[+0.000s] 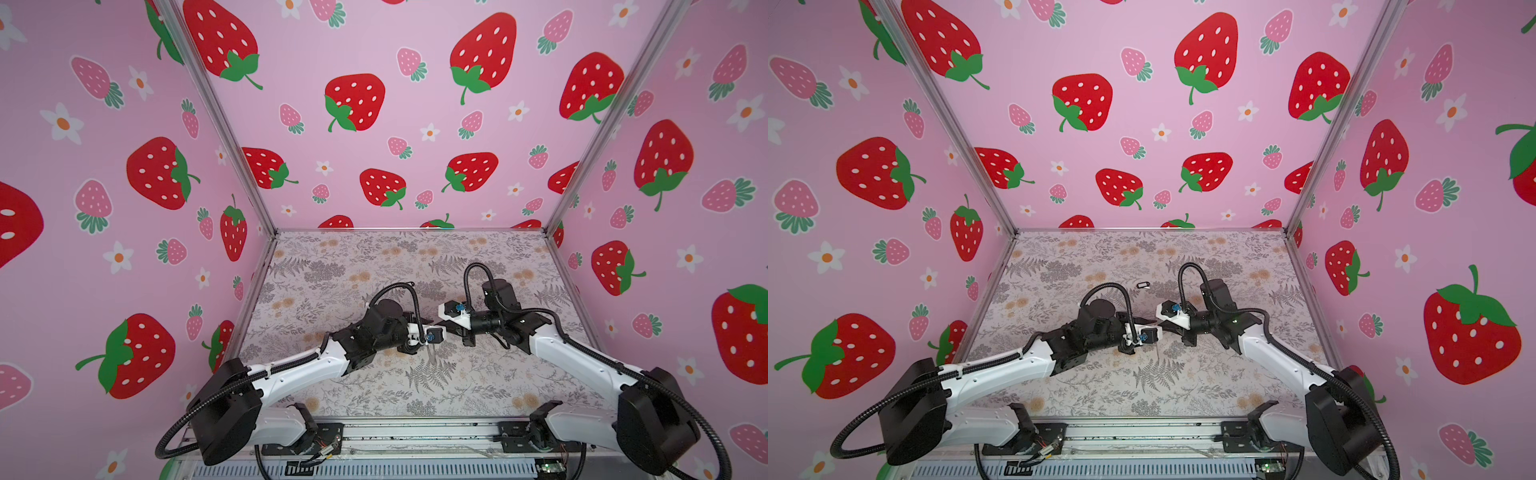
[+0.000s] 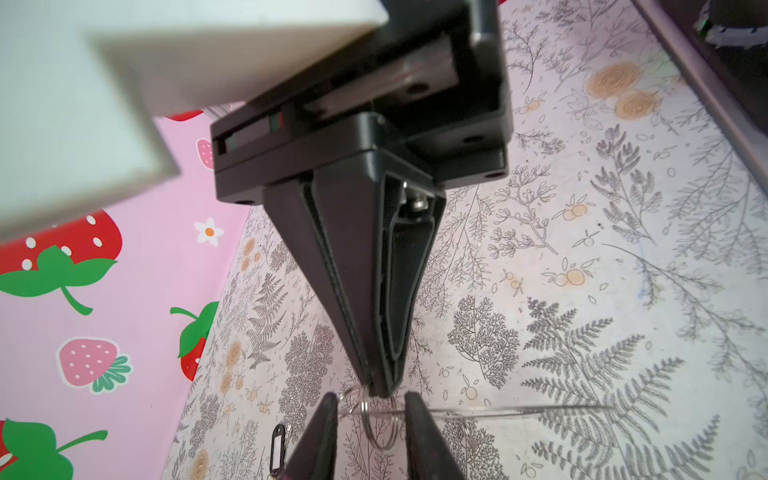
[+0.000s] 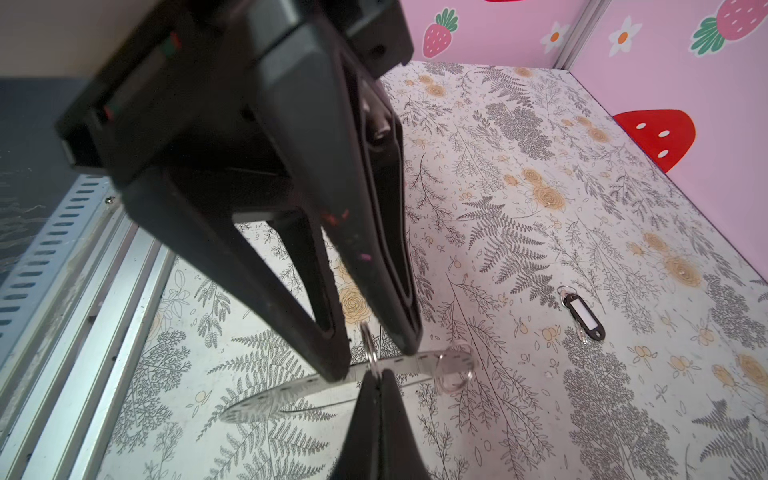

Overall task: Put the keys on the keyring
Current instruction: 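Tilt the plate upright with both grippers, left gripper pinching the split ring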

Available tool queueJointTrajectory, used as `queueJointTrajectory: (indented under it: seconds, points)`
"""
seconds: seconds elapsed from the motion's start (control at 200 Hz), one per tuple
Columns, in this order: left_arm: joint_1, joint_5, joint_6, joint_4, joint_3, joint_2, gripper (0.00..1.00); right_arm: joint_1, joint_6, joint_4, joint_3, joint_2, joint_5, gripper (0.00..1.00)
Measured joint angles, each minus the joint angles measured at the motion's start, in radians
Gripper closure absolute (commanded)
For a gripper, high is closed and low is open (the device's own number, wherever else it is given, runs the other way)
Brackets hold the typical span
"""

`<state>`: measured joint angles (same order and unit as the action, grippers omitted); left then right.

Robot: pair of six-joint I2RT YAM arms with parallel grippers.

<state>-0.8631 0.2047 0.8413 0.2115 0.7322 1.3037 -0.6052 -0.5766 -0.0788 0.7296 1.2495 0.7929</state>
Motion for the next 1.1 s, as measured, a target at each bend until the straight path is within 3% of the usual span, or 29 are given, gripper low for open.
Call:
queueJointTrajectory:
  seconds: [0.22, 0.62, 0.795, 0.83, 1.1]
  points:
    - [-0.013, -0.062, 0.005, -0.016, 0.013, 0.000, 0.72, -0.005, 0.000, -0.014, 0.015, 0.006, -0.002, 1.00]
    - [-0.030, -0.109, 0.007, -0.067, 0.045, 0.015, 0.85, -0.009, 0.000, -0.021, 0.032, 0.015, -0.026, 1.00]
    - [-0.031, -0.125, -0.005, -0.097, 0.070, 0.023, 0.93, -0.013, -0.001, -0.024, 0.033, 0.015, -0.034, 1.00]
    - [-0.030, -0.124, -0.008, -0.106, 0.077, 0.026, 0.99, -0.016, -0.001, -0.022, 0.033, 0.015, -0.042, 1.00]
    - [0.016, -0.040, -0.088, -0.114, 0.080, 0.023, 1.00, -0.020, -0.013, -0.009, 0.030, -0.019, -0.074, 0.82]
